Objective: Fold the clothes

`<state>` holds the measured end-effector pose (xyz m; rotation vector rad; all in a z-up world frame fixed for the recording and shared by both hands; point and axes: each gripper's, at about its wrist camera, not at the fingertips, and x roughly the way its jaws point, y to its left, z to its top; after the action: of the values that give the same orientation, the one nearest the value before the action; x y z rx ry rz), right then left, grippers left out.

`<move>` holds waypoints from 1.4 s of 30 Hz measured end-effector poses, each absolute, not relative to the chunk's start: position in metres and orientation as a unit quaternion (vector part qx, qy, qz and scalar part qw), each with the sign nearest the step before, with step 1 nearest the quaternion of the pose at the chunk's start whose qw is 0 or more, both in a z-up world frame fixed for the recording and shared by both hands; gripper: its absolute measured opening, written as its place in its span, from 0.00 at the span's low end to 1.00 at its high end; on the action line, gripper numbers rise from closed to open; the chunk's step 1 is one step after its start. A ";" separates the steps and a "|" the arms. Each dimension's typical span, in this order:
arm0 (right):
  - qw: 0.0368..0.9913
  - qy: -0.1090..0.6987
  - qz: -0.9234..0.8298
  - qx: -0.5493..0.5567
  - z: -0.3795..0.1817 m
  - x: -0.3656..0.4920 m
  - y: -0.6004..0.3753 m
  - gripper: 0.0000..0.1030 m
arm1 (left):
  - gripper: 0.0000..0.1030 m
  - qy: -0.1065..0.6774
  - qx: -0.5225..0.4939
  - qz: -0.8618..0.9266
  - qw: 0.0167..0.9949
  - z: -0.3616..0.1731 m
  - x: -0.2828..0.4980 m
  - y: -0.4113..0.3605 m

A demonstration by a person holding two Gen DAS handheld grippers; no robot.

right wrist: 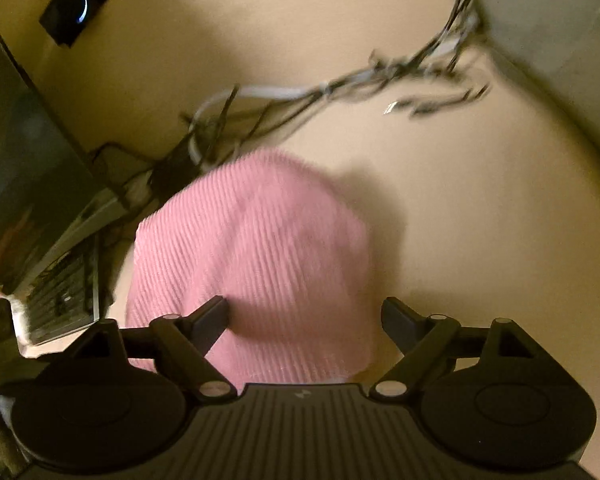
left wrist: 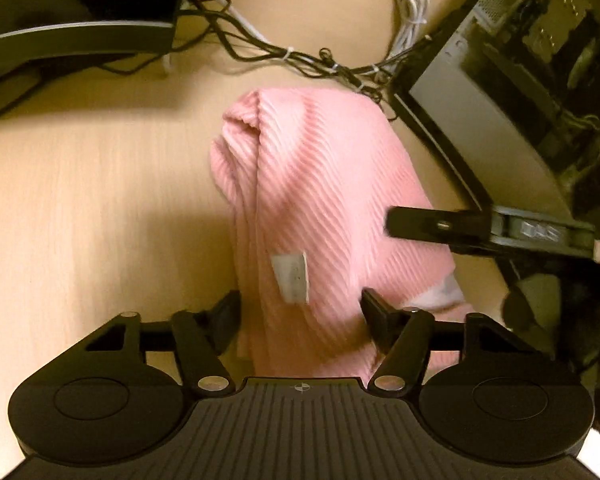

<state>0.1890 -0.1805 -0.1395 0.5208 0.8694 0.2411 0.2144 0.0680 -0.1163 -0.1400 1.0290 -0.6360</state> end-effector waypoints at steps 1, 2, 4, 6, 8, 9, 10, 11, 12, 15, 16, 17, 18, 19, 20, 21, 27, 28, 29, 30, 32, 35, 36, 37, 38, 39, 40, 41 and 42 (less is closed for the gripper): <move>0.865 0.417 0.129 0.248 -0.139 0.190 -0.173 0.69 | 0.62 0.483 -0.064 -0.292 0.823 -0.115 0.210 0.070; 0.865 0.418 0.141 0.240 -0.136 0.191 -0.164 0.67 | 0.61 0.482 -0.066 -0.283 0.827 -0.114 0.206 0.076; 0.863 0.423 0.171 0.220 -0.133 0.194 -0.145 0.66 | 0.59 0.481 -0.072 -0.262 0.834 -0.111 0.195 0.092; 0.856 0.432 0.201 0.200 -0.132 0.198 -0.122 0.66 | 0.59 0.481 -0.079 -0.240 0.840 -0.109 0.185 0.111; 0.848 0.440 0.230 0.185 -0.132 0.204 -0.098 0.66 | 0.59 0.478 -0.086 -0.216 0.847 -0.107 0.174 0.132; 0.844 0.443 0.244 0.178 -0.132 0.207 -0.087 0.66 | 0.59 0.477 -0.090 -0.203 0.850 -0.107 0.168 0.142; 0.840 0.446 0.258 0.172 -0.132 0.210 -0.075 0.66 | 0.59 0.475 -0.095 -0.191 0.854 -0.106 0.162 0.153; 0.836 0.449 0.271 0.164 -0.131 0.213 -0.063 0.66 | 0.59 0.473 -0.099 -0.178 0.857 -0.106 0.155 0.164; 0.832 0.451 0.284 0.154 -0.130 0.216 -0.050 0.66 | 0.59 0.472 -0.104 -0.165 0.860 -0.105 0.150 0.173; 0.825 0.452 0.315 0.124 -0.127 0.223 -0.014 0.66 | 0.60 0.467 -0.124 -0.133 0.865 -0.105 0.140 0.196; 0.824 0.451 0.321 0.117 -0.126 0.226 -0.005 0.66 | 0.60 0.465 -0.132 -0.124 0.867 -0.105 0.139 0.201; 0.825 0.450 0.325 0.110 -0.125 0.229 0.004 0.66 | 0.60 0.463 -0.138 -0.118 0.868 -0.105 0.138 0.206; 0.826 0.447 0.327 0.103 -0.124 0.232 0.012 0.66 | 0.60 0.460 -0.145 -0.113 0.869 -0.105 0.138 0.211; 0.828 0.445 0.327 0.098 -0.122 0.235 0.017 0.66 | 0.60 0.458 -0.151 -0.111 0.869 -0.105 0.138 0.214; 0.830 0.442 0.326 0.093 -0.120 0.237 0.022 0.66 | 0.60 0.455 -0.158 -0.110 0.869 -0.105 0.138 0.218; 0.834 0.438 0.323 0.088 -0.118 0.238 0.025 0.66 | 0.61 0.452 -0.168 -0.115 0.868 -0.105 0.137 0.221; 0.852 0.419 0.304 0.074 -0.106 0.224 0.011 0.79 | 0.72 0.409 -0.249 -0.139 0.867 -0.097 0.136 0.243; 0.853 0.421 0.301 0.075 -0.107 0.218 0.006 0.79 | 0.73 0.403 -0.261 -0.134 0.867 -0.098 0.139 0.248; 0.853 0.422 0.298 0.077 -0.109 0.212 0.001 0.79 | 0.73 0.401 -0.270 -0.128 0.866 -0.099 0.144 0.253; 0.853 0.424 0.295 0.078 -0.110 0.206 -0.004 0.79 | 0.72 0.401 -0.276 -0.125 0.864 -0.101 0.151 0.256; 0.853 0.426 0.291 0.077 -0.114 0.194 -0.010 0.78 | 0.67 0.405 -0.278 -0.125 0.862 -0.102 0.168 0.259; 0.856 0.420 0.297 0.049 -0.122 0.179 0.002 0.51 | 0.57 0.393 -0.267 -0.139 0.869 -0.091 0.191 0.256; 0.859 0.411 0.301 0.044 -0.117 0.176 0.006 0.51 | 0.57 0.383 -0.266 -0.143 0.873 -0.083 0.197 0.256; 0.862 0.403 0.305 0.039 -0.113 0.174 0.009 0.51 | 0.57 0.373 -0.263 -0.145 0.878 -0.076 0.202 0.256; 0.864 0.395 0.310 0.034 -0.107 0.174 0.011 0.51 | 0.57 0.364 -0.255 -0.142 0.885 -0.069 0.204 0.256; 0.865 0.391 0.314 0.027 -0.104 0.174 0.012 0.51 | 0.58 0.358 -0.243 -0.135 0.891 -0.064 0.206 0.257; 0.864 0.395 0.313 0.015 -0.105 0.175 0.014 0.51 | 0.58 0.361 -0.224 -0.121 0.897 -0.063 0.207 0.258; 0.862 0.402 0.309 -0.004 -0.108 0.176 0.016 0.51 | 0.58 0.366 -0.208 -0.106 0.901 -0.063 0.207 0.258; 0.861 0.408 0.303 -0.023 -0.111 0.177 0.017 0.54 | 0.58 0.376 -0.198 -0.092 0.901 -0.066 0.206 0.260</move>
<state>0.1770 0.0169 -0.1112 -0.0480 0.8553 0.6356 0.2056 0.2599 -0.0658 -0.4092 0.7774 -0.1899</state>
